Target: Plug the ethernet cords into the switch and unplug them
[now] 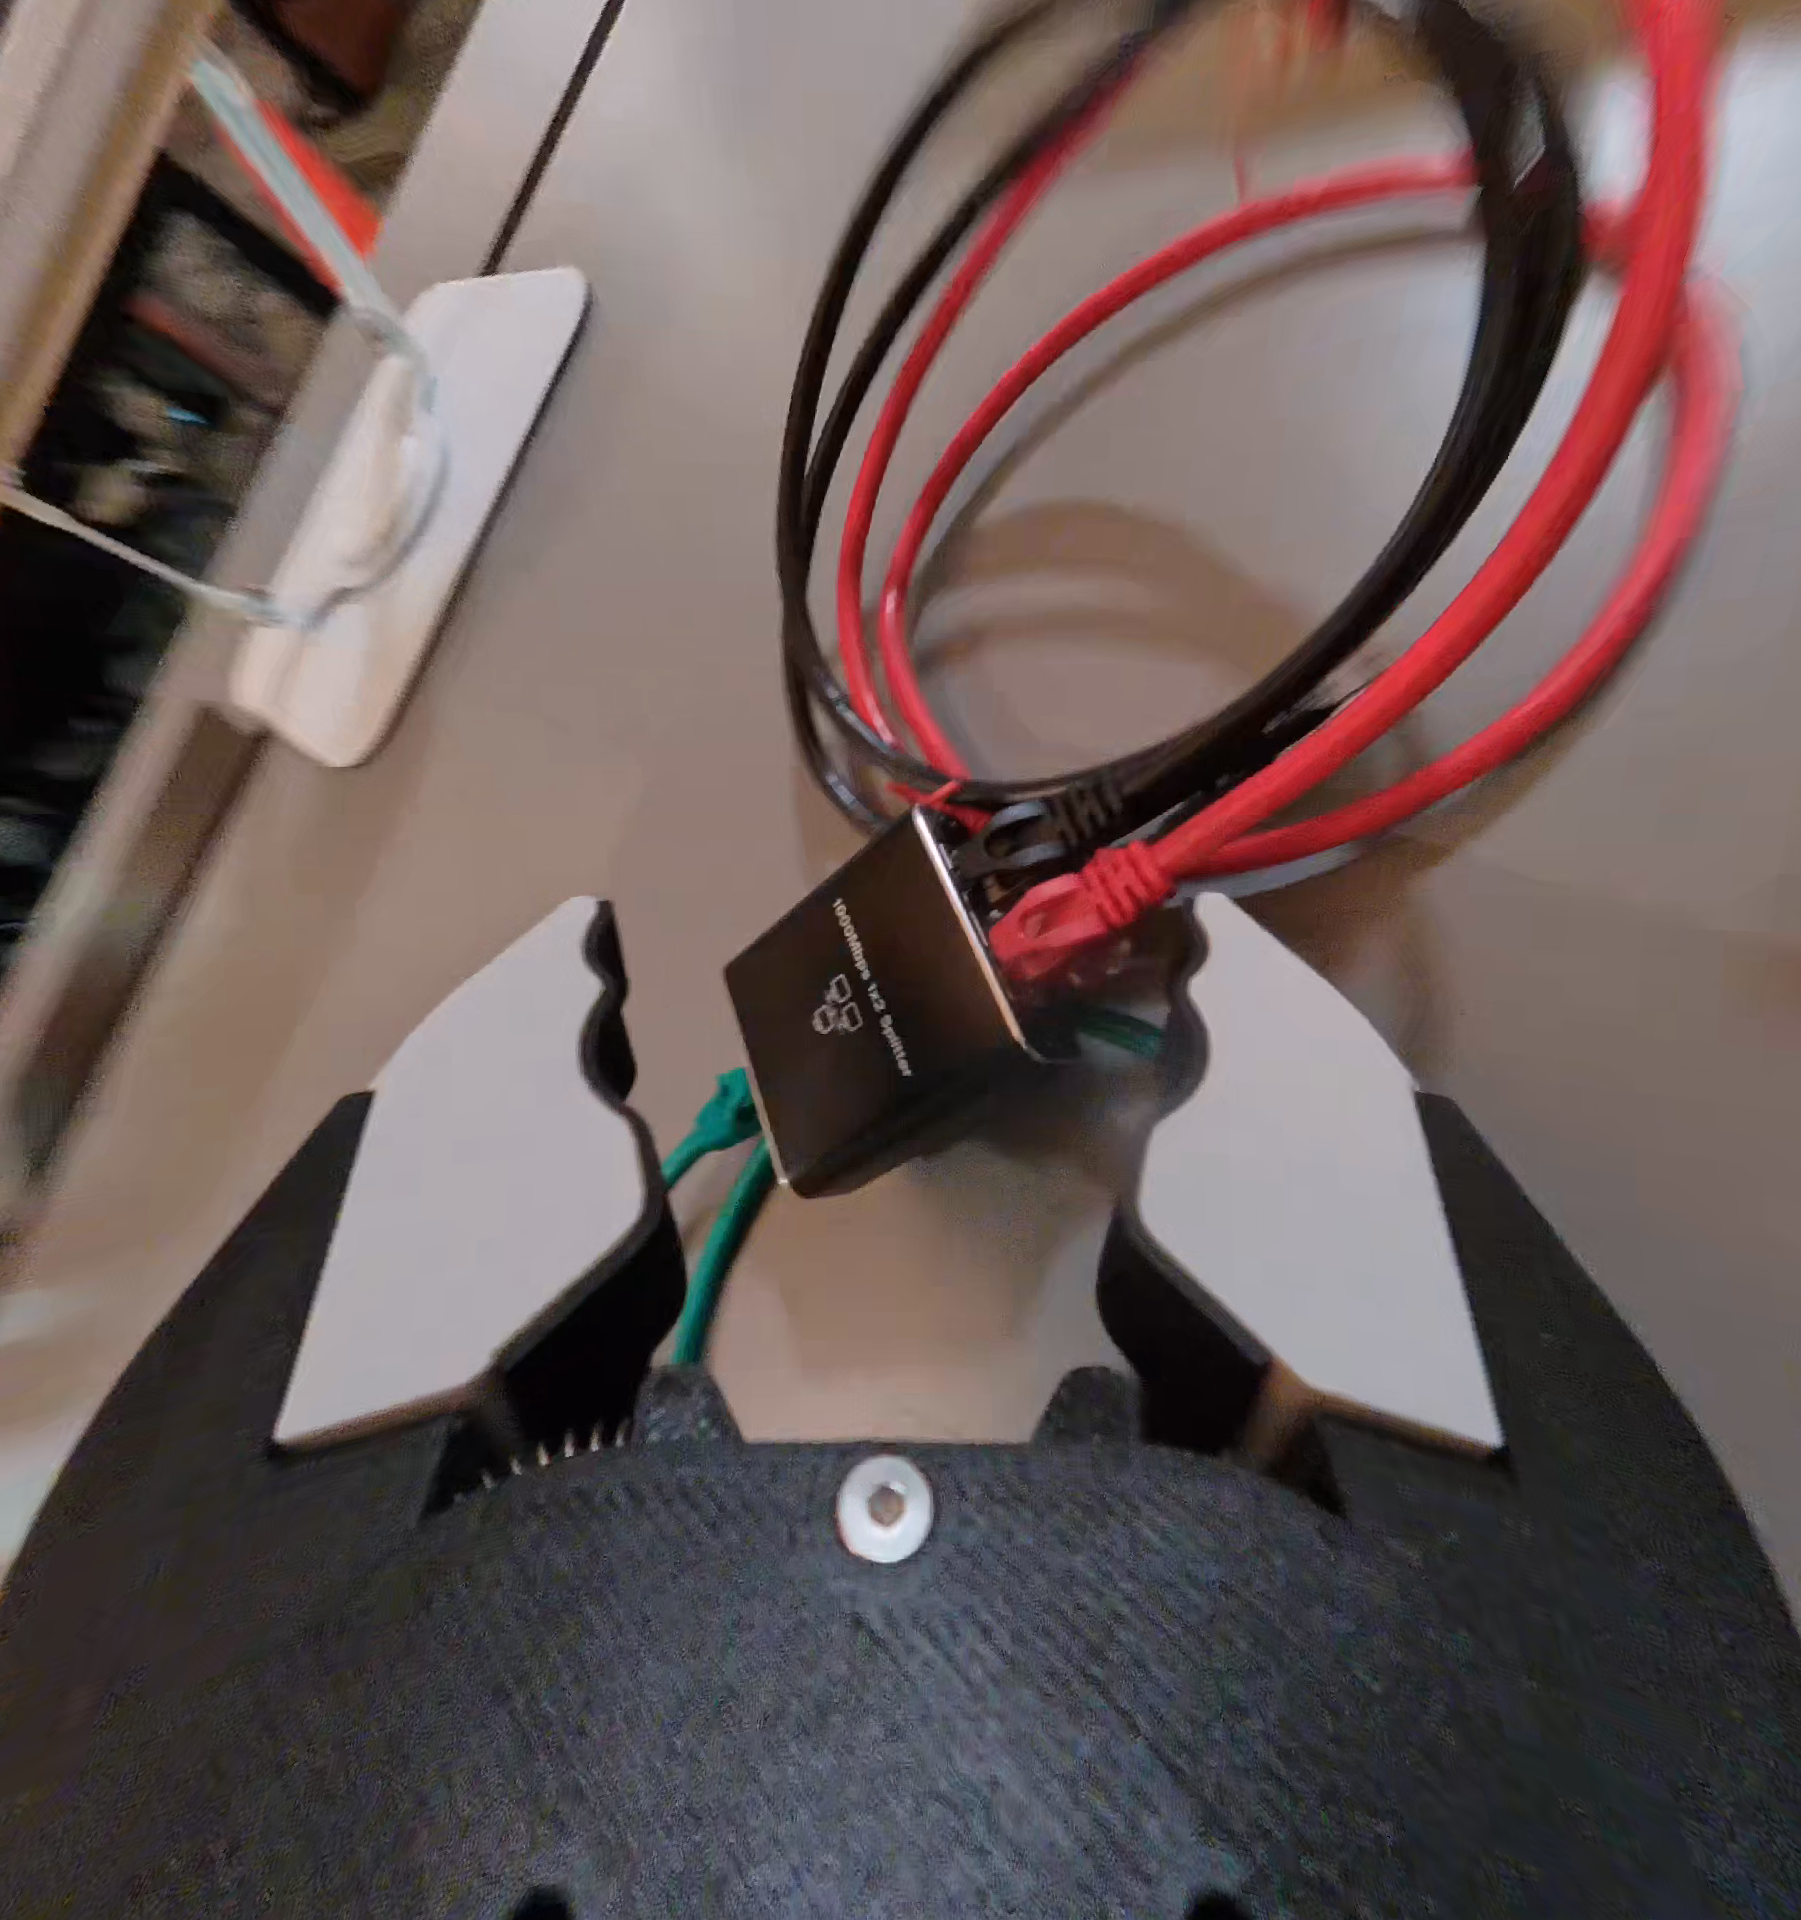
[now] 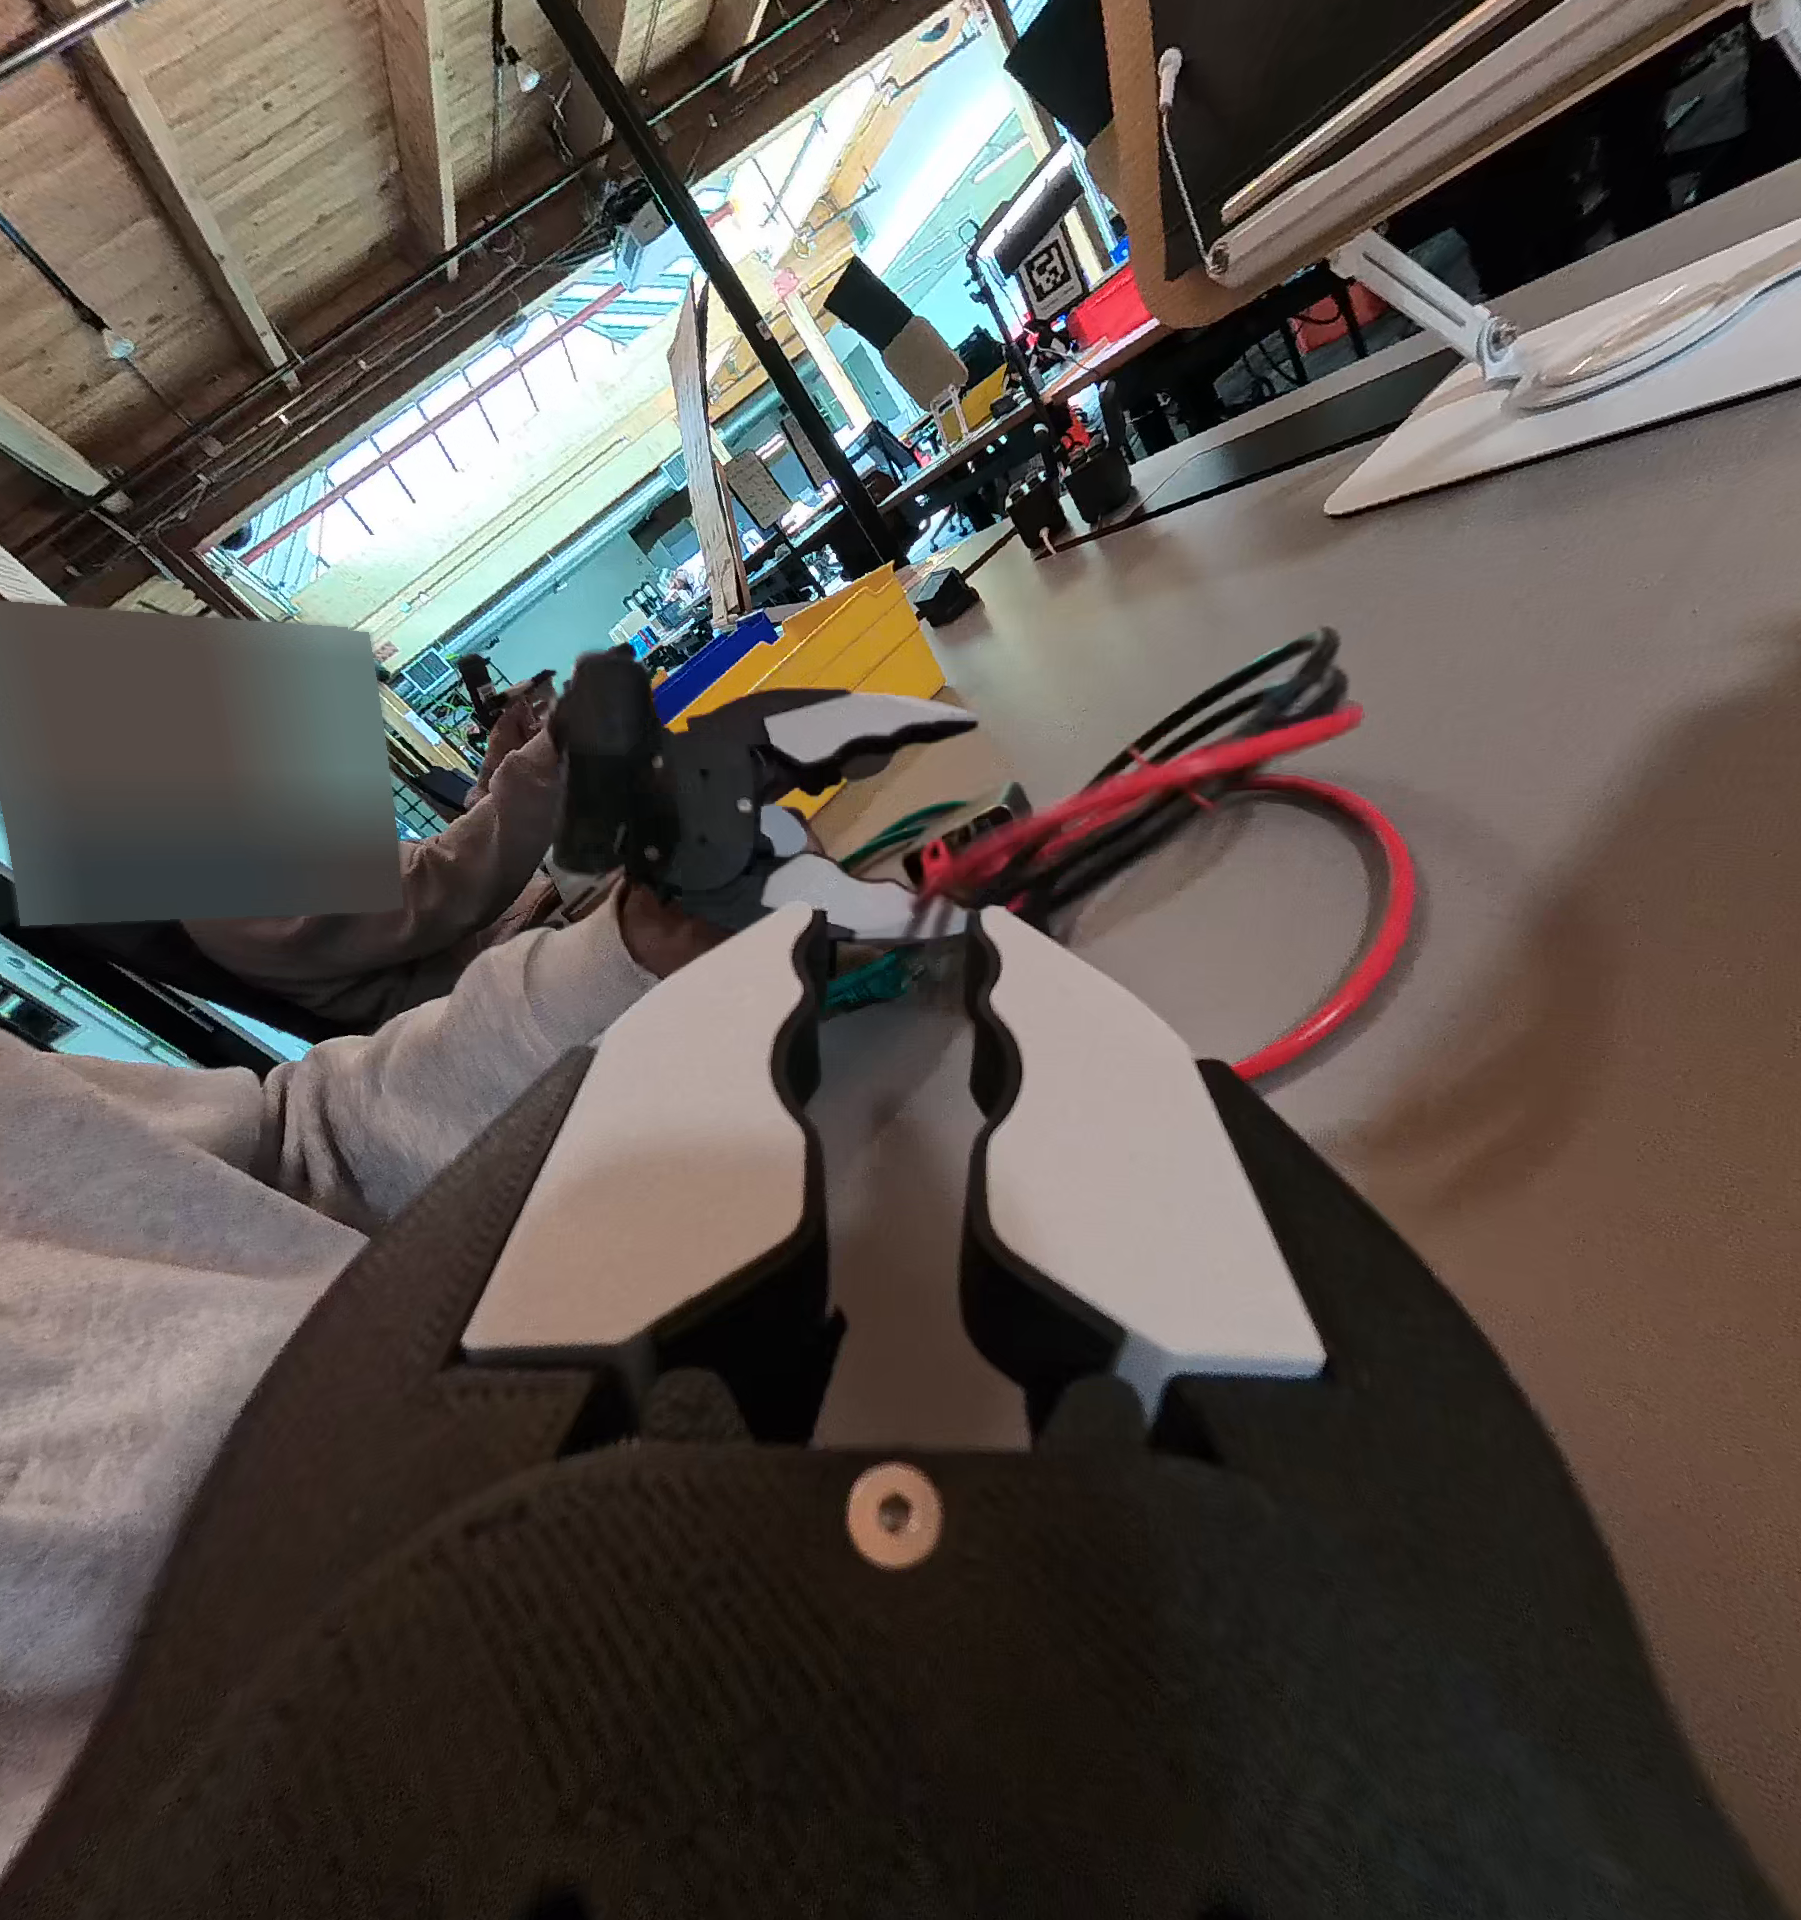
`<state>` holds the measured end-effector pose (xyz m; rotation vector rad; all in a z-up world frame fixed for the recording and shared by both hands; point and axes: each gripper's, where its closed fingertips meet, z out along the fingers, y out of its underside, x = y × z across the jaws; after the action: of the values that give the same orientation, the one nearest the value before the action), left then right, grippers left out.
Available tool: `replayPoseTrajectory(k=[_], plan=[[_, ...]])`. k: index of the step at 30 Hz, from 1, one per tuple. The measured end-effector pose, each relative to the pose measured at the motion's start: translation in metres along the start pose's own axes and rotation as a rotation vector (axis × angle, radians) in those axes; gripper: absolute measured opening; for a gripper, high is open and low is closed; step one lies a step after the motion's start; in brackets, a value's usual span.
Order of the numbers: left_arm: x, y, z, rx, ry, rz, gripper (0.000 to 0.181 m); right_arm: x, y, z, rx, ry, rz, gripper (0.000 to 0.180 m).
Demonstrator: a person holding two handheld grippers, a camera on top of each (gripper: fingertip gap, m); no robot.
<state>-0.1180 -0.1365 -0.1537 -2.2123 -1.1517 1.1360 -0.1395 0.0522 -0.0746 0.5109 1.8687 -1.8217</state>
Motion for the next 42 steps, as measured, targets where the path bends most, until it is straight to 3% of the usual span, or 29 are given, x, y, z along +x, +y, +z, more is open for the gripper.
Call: replayPoseTrajectory(k=[2, 6, 12, 20, 24, 30, 36, 42], plan=[[0.003, -0.012, -0.013, 0.104, 0.146, -0.137, 0.115, 0.001, 0.0, 0.0, -0.001, -0.005, 0.013, 0.025], [-0.016, -0.024, -0.034, 0.257, 0.261, -0.368, 0.113, 0.001, 0.001, -0.001, 0.001, -0.022, 0.046, 0.026], [-0.023, -0.014, -0.027, 0.36, 0.419, -0.722, 0.126, -0.001, 0.0, -0.002, 0.01, -0.046, 0.086, 0.026], [-0.012, 0.004, -0.013, 0.237, 0.388, -0.623, 0.115, -0.002, -0.006, -0.005, 0.042, -0.03, 0.045, 0.023], [-0.022, 0.0, -0.02, 0.269, 0.316, -0.568, 0.104, -0.004, -0.005, -0.005, 0.038, -0.033, 0.048, 0.023], [-0.05, -0.013, -0.047, 0.438, 0.404, -0.814, 0.071, -0.005, -0.004, -0.004, 0.035, -0.035, 0.046, 0.024], [-0.066, -0.006, -0.053, 0.505, 0.426, -0.949, 0.066, -0.006, -0.004, -0.004, 0.032, -0.036, 0.043, 0.024], [-0.038, -0.004, -0.038, 0.387, 0.435, -0.786, 0.067, -0.007, -0.003, -0.003, 0.026, -0.039, 0.045, 0.024]])
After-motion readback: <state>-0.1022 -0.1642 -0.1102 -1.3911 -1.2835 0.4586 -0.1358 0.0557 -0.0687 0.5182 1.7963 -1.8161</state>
